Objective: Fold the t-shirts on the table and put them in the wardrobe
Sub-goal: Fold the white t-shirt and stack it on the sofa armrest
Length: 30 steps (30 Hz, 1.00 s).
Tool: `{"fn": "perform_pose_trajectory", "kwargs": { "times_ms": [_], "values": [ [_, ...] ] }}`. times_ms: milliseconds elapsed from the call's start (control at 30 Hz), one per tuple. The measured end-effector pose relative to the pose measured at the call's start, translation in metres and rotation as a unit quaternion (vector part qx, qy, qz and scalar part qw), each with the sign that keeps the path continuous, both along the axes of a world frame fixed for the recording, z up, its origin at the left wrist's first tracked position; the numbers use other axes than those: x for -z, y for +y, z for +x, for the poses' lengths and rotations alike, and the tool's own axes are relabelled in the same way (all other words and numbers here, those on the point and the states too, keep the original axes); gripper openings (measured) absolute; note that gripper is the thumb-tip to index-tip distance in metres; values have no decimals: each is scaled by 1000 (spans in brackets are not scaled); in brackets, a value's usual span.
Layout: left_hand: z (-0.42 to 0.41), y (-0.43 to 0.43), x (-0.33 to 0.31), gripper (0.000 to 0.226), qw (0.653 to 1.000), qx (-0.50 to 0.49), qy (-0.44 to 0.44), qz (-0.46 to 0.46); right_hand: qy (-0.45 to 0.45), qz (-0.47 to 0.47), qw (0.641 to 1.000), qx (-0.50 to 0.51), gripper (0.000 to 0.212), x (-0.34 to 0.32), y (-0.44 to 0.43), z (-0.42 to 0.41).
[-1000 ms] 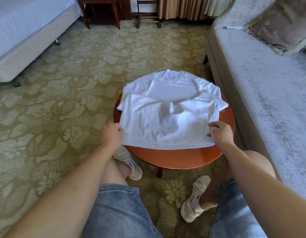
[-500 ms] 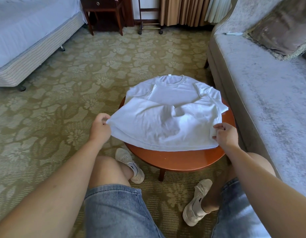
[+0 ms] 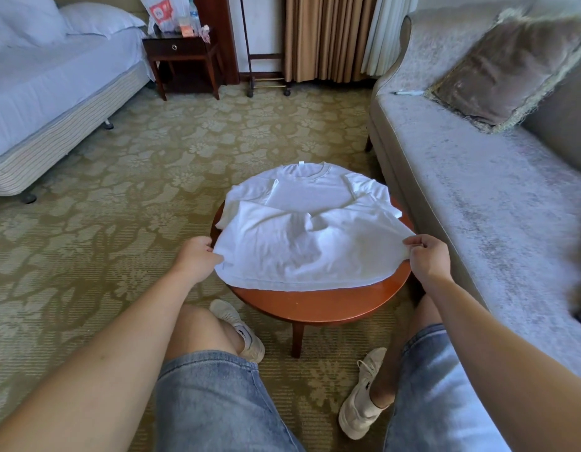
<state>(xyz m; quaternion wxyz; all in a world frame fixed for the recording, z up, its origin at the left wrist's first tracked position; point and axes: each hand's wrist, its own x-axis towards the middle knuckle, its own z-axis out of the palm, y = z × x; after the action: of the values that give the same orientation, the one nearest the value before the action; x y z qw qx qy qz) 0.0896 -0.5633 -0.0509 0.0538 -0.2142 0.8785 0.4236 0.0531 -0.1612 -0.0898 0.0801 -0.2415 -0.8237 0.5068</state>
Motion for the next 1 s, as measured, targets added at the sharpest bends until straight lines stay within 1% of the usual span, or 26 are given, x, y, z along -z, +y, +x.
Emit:
{"fn": "perform_pose_trajectory", "kwargs": {
  "times_ms": [33, 100, 167, 333, 433, 567, 667, 767, 833, 900, 1000],
  "values": [
    [3, 0, -1, 9, 1000, 6, -4, -6, -5, -3, 1000, -5, 33, 0, 3, 2],
    [5, 0, -1, 12, 1000, 8, -2, -7, -17, -6, 1000, -22, 31, 0, 7, 6],
    [7, 1, -3, 14, 1000, 0, 18, -4, -26, -11, 999, -25, 31, 0, 11, 10],
    [9, 11, -15, 11, 994, -7, 110, -29, -22, -22, 1000, -5, 31, -8, 18, 17],
    [7, 14, -23, 17, 989, -17, 149, 10, -10, -28, 999, 10, 31, -17, 21, 18],
    [11, 17, -33, 27, 986, -30, 156, 52, 24, -51, 998, 26, 31, -28, 22, 22],
    [17, 20, -42, 23, 981, -50, 174, 74, 47, -46, 997, 31, 31, -37, 24, 28],
    [22, 19, -46, 17, 974, -57, 211, 59, 63, -51, 996, 47, 31, -45, 27, 35],
    [23, 19, -48, 23, 975, -62, 209, 49, 69, -57, 994, 59, 30, -51, 25, 39],
    [26, 22, -53, 24, 980, -53, 184, 60, 75, -59, 993, 63, 30, -56, 23, 44],
    [35, 29, -62, 24, 988, -5, 136, 68, 88, -64, 992, 58, 30, -65, 21, 52]
  ]
}}
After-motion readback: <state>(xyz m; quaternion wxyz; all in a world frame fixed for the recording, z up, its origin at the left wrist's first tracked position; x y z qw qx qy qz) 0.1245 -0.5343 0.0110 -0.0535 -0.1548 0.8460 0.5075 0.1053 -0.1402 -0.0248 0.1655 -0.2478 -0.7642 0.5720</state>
